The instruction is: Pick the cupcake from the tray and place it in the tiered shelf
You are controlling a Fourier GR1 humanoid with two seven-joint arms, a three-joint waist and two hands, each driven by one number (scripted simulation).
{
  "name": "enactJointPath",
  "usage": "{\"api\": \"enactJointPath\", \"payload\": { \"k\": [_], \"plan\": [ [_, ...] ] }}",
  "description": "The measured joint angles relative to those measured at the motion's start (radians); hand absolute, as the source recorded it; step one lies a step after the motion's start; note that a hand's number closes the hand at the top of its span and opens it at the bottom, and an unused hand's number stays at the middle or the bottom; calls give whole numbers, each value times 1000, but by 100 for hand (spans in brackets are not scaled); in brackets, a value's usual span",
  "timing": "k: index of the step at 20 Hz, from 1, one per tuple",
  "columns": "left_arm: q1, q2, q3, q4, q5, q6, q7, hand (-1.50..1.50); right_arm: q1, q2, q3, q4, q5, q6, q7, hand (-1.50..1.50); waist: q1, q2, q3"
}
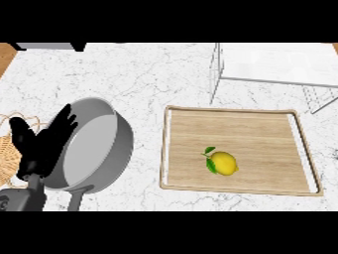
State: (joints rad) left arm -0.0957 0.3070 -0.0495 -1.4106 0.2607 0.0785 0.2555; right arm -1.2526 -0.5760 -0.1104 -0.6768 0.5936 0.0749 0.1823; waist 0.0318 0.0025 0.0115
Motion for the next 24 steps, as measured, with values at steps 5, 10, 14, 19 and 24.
{"api": "enactJointPath", "payload": {
  "k": [5, 10, 14, 19, 24],
  "plan": [
    [2, -19, -3, 2, -18, 11, -7, 0, -28, -1, 17, 55, 34, -3, -34, 150, -4, -2, 1],
    [9, -19, 4, -9, -16, 4, 0, 0, -54, 9, -55, 90, -8, -56, 7, -150, -6, -3, 0],
    [18, -34, -2, -16, -26, 14, -1, 0, -62, 16, -128, 104, -66, -99, 14, -150, -10, -4, 0],
    [17, -33, 7, -11, -25, 5, -1, 0, -96, 10, -229, 121, -163, -111, 18, -150, -11, -3, -1],
    [12, -28, 15, -2, -28, -2, 7, 0, -110, 9, -321, 137, -244, -160, 13, -150, -12, -3, 0]
  ]
}}
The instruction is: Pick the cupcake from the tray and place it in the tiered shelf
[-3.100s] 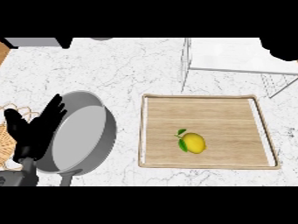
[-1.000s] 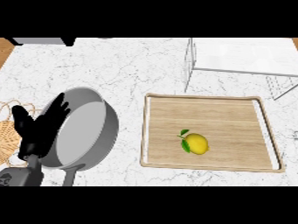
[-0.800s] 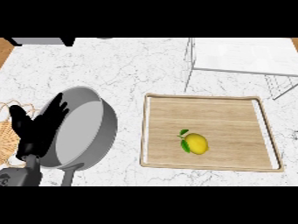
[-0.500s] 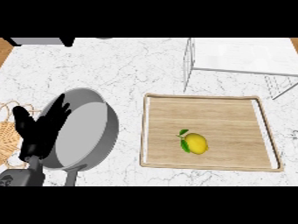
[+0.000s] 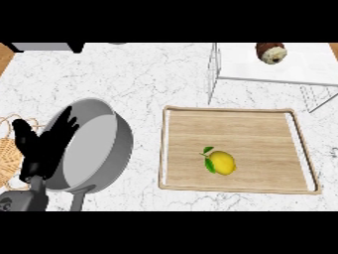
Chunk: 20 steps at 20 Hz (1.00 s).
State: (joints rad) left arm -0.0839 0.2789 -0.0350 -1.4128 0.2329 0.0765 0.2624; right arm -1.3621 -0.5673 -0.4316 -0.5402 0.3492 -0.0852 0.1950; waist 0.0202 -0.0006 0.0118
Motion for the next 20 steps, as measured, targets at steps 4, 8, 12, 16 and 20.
{"api": "enactJointPath", "payload": {
  "k": [4, 8, 12, 16, 20],
  "plan": [
    [3, -9, -6, -7, -9, 5, 8, 0, -5, -56, -45, 12, -20, -54, 0, -150, 0, 1, -1],
    [12, -6, 0, -13, -14, 2, 4, 0, 19, -124, -75, 27, -15, -121, -8, -150, 0, 2, -2],
    [15, -17, 3, -8, -15, 4, 4, 0, 38, -198, -128, 47, -38, -169, -3, -150, -2, 2, -2],
    [19, -11, 12, -5, -10, -9, 6, 0, 75, -287, -186, 64, -90, -122, -2, -150, -8, -1, -2],
    [28, -20, 9, -7, -23, -2, 6, 0, 117, -380, -226, 86, -139, -19, -5, -150, -11, -2, -3]
  ]
}}
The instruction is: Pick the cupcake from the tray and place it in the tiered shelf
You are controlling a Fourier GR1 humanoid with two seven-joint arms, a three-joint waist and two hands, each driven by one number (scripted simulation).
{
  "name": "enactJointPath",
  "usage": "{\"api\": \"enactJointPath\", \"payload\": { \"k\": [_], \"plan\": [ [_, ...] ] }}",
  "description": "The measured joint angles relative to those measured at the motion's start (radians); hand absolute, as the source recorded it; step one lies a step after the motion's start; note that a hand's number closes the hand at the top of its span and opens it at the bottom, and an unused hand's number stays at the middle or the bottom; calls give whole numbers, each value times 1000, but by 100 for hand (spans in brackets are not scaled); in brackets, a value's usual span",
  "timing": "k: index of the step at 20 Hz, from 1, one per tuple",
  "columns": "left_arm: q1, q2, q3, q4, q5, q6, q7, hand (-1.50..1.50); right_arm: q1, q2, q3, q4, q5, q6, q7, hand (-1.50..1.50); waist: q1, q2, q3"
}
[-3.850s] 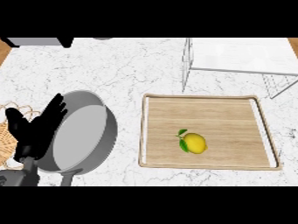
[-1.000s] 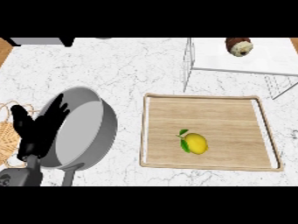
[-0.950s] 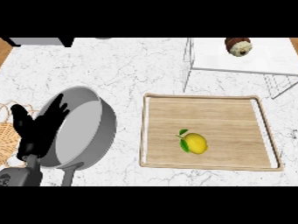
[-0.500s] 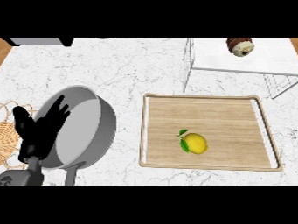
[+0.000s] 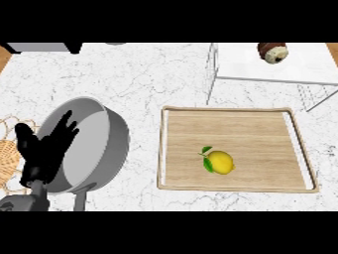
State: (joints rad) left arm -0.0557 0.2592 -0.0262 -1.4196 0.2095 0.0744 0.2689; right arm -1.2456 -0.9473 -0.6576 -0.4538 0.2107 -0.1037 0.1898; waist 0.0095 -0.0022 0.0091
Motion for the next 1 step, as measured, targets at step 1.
{"api": "enactJointPath", "payload": {
  "k": [1],
  "plan": [
    [-1, -1, 2, 4, -1, -2, -4, 0, 10, -22, -8, 5, -11, 26, -8, -150, 0, 0, 0]
  ]
}}
